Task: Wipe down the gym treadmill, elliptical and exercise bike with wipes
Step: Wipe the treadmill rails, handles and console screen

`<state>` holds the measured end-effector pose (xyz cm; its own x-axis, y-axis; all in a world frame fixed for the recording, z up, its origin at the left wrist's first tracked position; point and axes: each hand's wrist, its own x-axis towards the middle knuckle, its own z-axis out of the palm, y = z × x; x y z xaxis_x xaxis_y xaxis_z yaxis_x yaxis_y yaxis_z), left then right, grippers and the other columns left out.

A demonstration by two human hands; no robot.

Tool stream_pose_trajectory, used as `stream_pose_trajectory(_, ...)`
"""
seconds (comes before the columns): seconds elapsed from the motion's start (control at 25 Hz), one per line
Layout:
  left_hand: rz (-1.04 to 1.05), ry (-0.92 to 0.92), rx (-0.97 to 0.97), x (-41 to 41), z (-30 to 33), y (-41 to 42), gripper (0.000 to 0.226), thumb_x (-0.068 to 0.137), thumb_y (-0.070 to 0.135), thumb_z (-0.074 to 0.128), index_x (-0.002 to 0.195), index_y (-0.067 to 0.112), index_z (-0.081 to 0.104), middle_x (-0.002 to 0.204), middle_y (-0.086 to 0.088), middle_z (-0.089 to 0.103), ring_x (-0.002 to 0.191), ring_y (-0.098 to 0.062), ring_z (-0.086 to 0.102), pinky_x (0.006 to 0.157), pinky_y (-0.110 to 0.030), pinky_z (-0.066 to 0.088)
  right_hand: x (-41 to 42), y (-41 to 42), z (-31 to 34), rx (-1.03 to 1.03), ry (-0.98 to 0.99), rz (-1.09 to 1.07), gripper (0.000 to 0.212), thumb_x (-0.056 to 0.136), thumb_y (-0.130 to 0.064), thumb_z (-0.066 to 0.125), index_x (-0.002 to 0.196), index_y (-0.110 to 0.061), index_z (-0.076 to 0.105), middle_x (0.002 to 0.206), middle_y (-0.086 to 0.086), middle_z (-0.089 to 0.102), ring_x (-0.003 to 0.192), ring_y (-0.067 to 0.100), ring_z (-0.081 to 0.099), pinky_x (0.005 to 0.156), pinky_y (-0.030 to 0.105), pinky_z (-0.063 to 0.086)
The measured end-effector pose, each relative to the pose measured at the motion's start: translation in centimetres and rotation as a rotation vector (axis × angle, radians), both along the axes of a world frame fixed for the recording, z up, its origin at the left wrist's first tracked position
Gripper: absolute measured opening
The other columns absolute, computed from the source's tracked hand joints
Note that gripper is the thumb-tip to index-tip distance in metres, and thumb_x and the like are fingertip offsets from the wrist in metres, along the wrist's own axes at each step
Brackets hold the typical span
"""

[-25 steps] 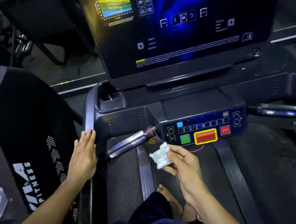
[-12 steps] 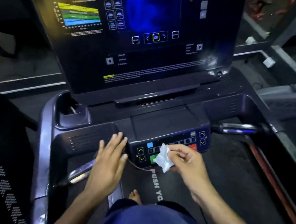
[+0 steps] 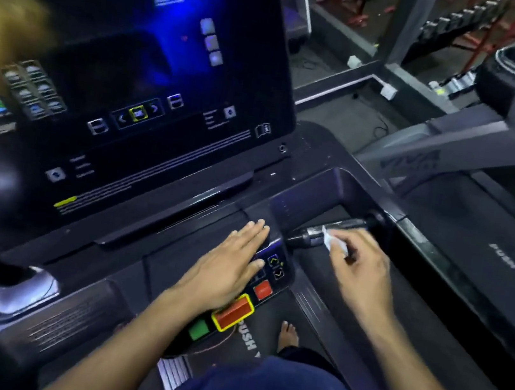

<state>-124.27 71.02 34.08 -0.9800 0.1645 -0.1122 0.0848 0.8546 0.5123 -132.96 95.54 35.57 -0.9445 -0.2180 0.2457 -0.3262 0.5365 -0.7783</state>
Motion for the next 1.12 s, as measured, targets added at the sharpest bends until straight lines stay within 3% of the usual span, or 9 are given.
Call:
stream_pose_trajectory(0.12, -0.027, -0.056, -0.003, -3.1, -0.3, 1.5, 0.061, 0.11, 0.039, 0.03, 0.163, 0.021, 0.005, 0.167, 0.013, -0.006, 0.152, 0.004, -0.011, 0.127, -0.027, 0.002, -3.8, -1.2, -2.6, 0.1, 0.156, 0.073, 0.019, 0.091, -0.003, 0.064, 0.104, -0.011, 0.074, 0.096, 0.001, 0.061, 0.086, 0.016, 0.058, 0.084, 0.031, 0.05)
stream_pose_trajectory(0.24, -0.037, -0.083, -0.041, -4.0, -0.5, 1.7, 0.061, 0.111, 0.041, 0.028, 0.163, 0.022, 0.002, 0.168, 0.013, -0.009, 0.15, 0.007, -0.015, 0.127, -0.025, 0.0, -4.3, -3.9, -5.9, 0.296, 0.114, 0.238, 0.015, 0.092, -0.007, 0.06, 0.104, -0.011, 0.07, 0.099, 0.002, 0.054, 0.089, 0.024, 0.056, 0.077, 0.044, 0.055)
stream_pose_trajectory(0.36, -0.035, -0.086, -0.057, -4.0, -0.6, 1.8, 0.06, 0.111, 0.041, 0.026, 0.162, 0.024, -0.002, 0.168, 0.013, -0.01, 0.15, 0.007, -0.016, 0.126, -0.023, -0.003, -5.4, -2.0, -6.7, 0.343, 0.077, 0.182, 0.019, 0.09, -0.006, 0.056, 0.103, -0.013, 0.068, 0.103, 0.001, 0.052, 0.091, 0.024, 0.056, 0.075, 0.043, 0.056)
stream_pose_trajectory(0.56, -0.032, -0.098, -0.043, -4.1, -0.5, 1.7, 0.059, 0.11, 0.042, 0.025, 0.161, 0.026, -0.002, 0.168, 0.013, -0.008, 0.15, 0.007, -0.015, 0.125, -0.021, -0.003, -10.1, 3.3, -7.0, 0.385, -0.034, -0.062, 0.022, 0.087, 0.004, 0.055, 0.099, -0.01, 0.067, 0.098, 0.001, 0.049, 0.078, 0.025, 0.053, 0.072, 0.045, 0.052)
stream_pose_trajectory(0.68, -0.026, -0.089, -0.018, -4.2, -0.6, 1.7, 0.06, 0.11, 0.038, 0.029, 0.162, 0.023, 0.002, 0.169, 0.011, -0.003, 0.152, 0.005, -0.012, 0.126, -0.023, 0.0, -8.3, 0.8, -6.5, 0.332, -0.035, -0.066, 0.018, 0.089, 0.003, 0.055, 0.097, -0.007, 0.067, 0.095, 0.002, 0.049, 0.077, 0.025, 0.055, 0.072, 0.041, 0.051)
stream_pose_trajectory(0.88, -0.033, -0.075, 0.009, -4.4, -1.2, 1.5, 0.06, 0.11, 0.037, 0.031, 0.162, 0.02, 0.006, 0.17, 0.009, 0.0, 0.153, 0.003, -0.008, 0.127, -0.025, 0.001, -3.1, -3.3, -6.3, 0.237, 0.14, 0.178, 0.021, 0.089, 0.0, 0.064, 0.107, -0.007, 0.071, 0.102, 0.004, 0.057, 0.085, 0.021, 0.061, 0.072, 0.033, 0.055)
stream_pose_trajectory(1.04, -0.032, -0.079, 0.036, -4.3, -0.9, 1.5, 0.06, 0.109, 0.038, 0.03, 0.162, 0.021, 0.006, 0.169, 0.011, 0.001, 0.153, 0.004, -0.007, 0.127, -0.024, 0.0, -7.0, 0.7, -7.7, 0.227, 0.093, 0.005, 0.026, 0.091, -0.002, 0.056, 0.111, -0.009, 0.071, 0.107, 0.005, 0.057, 0.085, 0.025, 0.063, 0.075, 0.036, 0.055)
stream_pose_trajectory(1.12, -0.029, -0.09, 0.041, -4.3, -0.9, 1.5, 0.06, 0.109, 0.04, 0.028, 0.162, 0.023, 0.005, 0.169, 0.013, 0.0, 0.153, 0.004, -0.008, 0.126, -0.023, -0.001, -8.8, 3.2, -8.5, 0.091, -0.005, -0.205, 0.024, 0.092, -0.001, 0.057, 0.107, -0.011, 0.074, 0.103, 0.004, 0.061, 0.084, 0.018, 0.061, 0.08, 0.03, 0.051)
